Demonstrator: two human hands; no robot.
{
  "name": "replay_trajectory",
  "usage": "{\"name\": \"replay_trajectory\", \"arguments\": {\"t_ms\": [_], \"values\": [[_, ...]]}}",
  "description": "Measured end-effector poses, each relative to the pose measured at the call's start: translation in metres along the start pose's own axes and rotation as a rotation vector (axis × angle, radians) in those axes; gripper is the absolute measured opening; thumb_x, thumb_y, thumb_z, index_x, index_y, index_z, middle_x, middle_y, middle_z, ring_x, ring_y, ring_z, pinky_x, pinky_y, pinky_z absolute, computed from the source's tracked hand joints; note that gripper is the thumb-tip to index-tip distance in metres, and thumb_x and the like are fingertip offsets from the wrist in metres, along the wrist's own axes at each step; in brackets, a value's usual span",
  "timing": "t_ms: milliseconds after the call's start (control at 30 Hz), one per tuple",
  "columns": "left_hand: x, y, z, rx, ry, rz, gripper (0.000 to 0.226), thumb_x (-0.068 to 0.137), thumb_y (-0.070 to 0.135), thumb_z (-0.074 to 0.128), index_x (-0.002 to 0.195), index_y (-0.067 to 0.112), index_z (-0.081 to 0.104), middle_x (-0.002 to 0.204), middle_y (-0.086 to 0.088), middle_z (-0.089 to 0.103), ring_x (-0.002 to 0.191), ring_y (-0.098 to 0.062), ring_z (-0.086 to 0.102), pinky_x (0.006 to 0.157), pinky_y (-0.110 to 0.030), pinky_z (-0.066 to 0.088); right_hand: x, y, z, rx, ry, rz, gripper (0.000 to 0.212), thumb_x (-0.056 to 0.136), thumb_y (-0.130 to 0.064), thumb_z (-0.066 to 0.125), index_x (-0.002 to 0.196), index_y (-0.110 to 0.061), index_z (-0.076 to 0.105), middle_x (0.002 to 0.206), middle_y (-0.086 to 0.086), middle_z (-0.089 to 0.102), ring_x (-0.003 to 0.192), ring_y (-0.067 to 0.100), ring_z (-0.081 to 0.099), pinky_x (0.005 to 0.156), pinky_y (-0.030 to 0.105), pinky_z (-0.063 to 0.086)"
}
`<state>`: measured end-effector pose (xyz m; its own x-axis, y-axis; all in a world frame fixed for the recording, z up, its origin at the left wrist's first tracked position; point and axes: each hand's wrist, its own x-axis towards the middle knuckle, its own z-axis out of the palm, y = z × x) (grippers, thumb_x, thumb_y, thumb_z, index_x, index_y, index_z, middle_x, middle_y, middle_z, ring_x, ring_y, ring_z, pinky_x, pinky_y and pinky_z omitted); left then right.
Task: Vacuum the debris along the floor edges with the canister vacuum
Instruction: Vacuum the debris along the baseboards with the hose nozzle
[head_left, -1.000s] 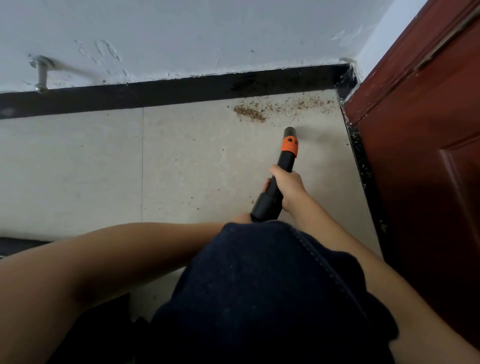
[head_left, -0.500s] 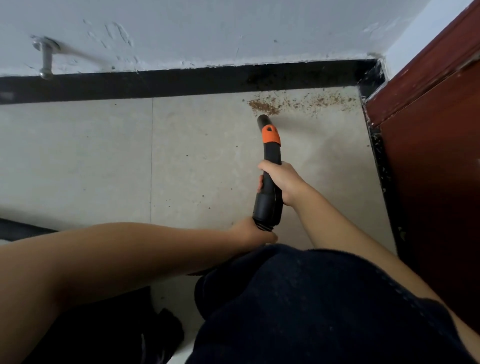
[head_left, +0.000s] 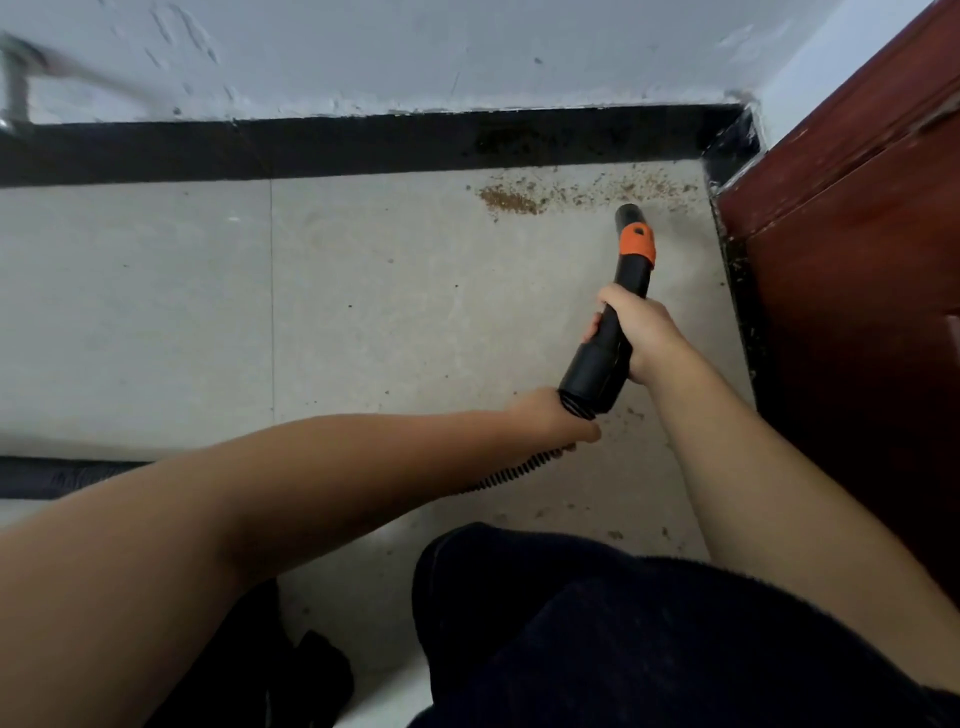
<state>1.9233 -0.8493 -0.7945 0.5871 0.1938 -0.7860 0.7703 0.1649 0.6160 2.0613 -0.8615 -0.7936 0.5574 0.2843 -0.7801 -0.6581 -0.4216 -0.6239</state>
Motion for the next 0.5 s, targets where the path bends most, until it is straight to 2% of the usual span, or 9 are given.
{"name": "replay_trajectory", "arguments": {"t_ms": [67, 167, 400, 500], "values": [[-0.003, -0.005, 0.003, -0.054, 0.023, 0.004, 0.016, 0.08, 0.016, 0.067, 0.088, 0.016, 0.053, 0.068, 0.0, 0.055, 0.056, -0.011, 0.052, 0.048, -0.019, 0.046, -0.001, 0.0, 0.007, -0.031, -0.05, 0.027, 0.012, 0.084, -0.006, 0.055, 0.079, -0.009, 0.044, 0.04, 0.002, 0.05, 0.033, 0.016, 0.048, 0.045, 0.023, 0.048], [-0.013, -0.02, 0.002, -0.131, 0.045, -0.007, 0.019, 0.081, 0.013, 0.066, 0.077, 0.022, 0.049, 0.068, -0.001, 0.054, 0.057, -0.012, 0.052, 0.051, -0.02, 0.047, -0.01, 0.007, 0.026, -0.122, -0.155, 0.051, 0.012, 0.084, -0.007, 0.057, 0.082, -0.008, 0.045, 0.041, 0.002, 0.052, 0.034, 0.015, 0.049, 0.043, 0.024, 0.048], [-0.033, -0.051, -0.012, -0.216, 0.097, -0.027, 0.016, 0.082, 0.013, 0.064, 0.078, 0.02, 0.05, 0.067, -0.002, 0.054, 0.056, -0.013, 0.051, 0.055, -0.023, 0.047, -0.026, 0.026, 0.066, -0.302, -0.279, 0.01, 0.008, 0.082, -0.006, 0.053, 0.082, -0.009, 0.045, 0.042, 0.003, 0.052, 0.035, 0.018, 0.048, 0.049, 0.028, 0.048], [-0.036, -0.056, -0.02, -0.231, 0.134, -0.036, 0.015, 0.08, 0.013, 0.065, 0.078, 0.018, 0.05, 0.066, -0.002, 0.054, 0.059, -0.015, 0.052, 0.062, -0.027, 0.049, -0.028, 0.026, 0.079, -0.32, -0.312, 0.026, 0.01, 0.081, -0.006, 0.053, 0.083, -0.01, 0.044, 0.044, 0.003, 0.052, 0.037, 0.017, 0.048, 0.05, 0.028, 0.048]]}}
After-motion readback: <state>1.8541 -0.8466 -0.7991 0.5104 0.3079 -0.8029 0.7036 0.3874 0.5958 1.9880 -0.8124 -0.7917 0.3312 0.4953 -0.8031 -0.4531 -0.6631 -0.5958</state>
